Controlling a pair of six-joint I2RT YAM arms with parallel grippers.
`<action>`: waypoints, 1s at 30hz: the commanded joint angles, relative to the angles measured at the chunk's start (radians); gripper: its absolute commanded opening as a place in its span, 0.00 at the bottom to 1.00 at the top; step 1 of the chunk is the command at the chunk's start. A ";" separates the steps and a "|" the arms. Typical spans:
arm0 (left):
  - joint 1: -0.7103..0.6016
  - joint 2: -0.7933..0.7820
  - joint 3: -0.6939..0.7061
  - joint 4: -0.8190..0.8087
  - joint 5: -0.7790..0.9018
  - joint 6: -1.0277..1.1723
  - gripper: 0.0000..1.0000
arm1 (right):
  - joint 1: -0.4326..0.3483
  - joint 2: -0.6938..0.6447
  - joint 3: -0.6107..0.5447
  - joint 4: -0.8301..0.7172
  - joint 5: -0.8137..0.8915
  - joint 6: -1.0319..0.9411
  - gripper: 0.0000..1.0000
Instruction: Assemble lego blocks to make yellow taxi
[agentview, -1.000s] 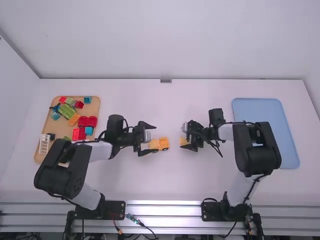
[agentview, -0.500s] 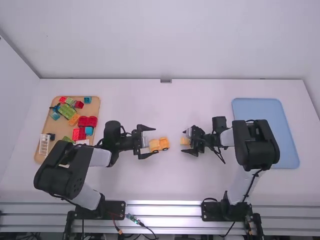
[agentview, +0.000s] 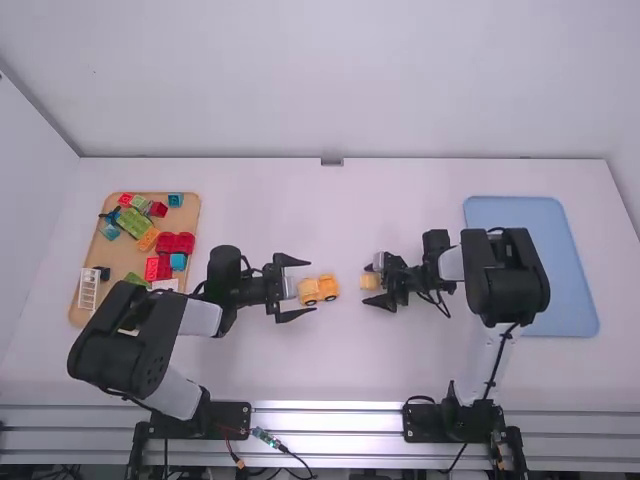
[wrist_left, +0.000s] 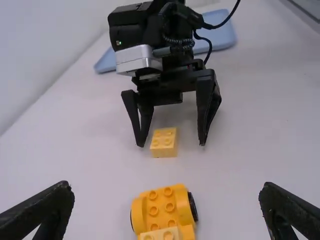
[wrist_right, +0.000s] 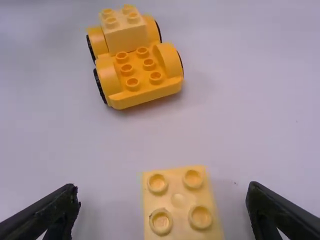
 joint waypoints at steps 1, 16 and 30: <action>-0.003 -0.023 -0.006 -0.012 -0.018 -0.007 0.99 | -0.006 0.016 0.023 -0.020 -0.045 -0.058 0.80; -0.005 -0.019 -0.005 -0.150 -0.130 0.001 0.99 | -0.006 0.017 0.021 -0.024 -0.043 -0.063 0.34; -0.006 0.189 0.108 -0.126 -0.053 0.053 0.99 | -0.006 0.016 0.021 -0.027 -0.042 -0.063 0.54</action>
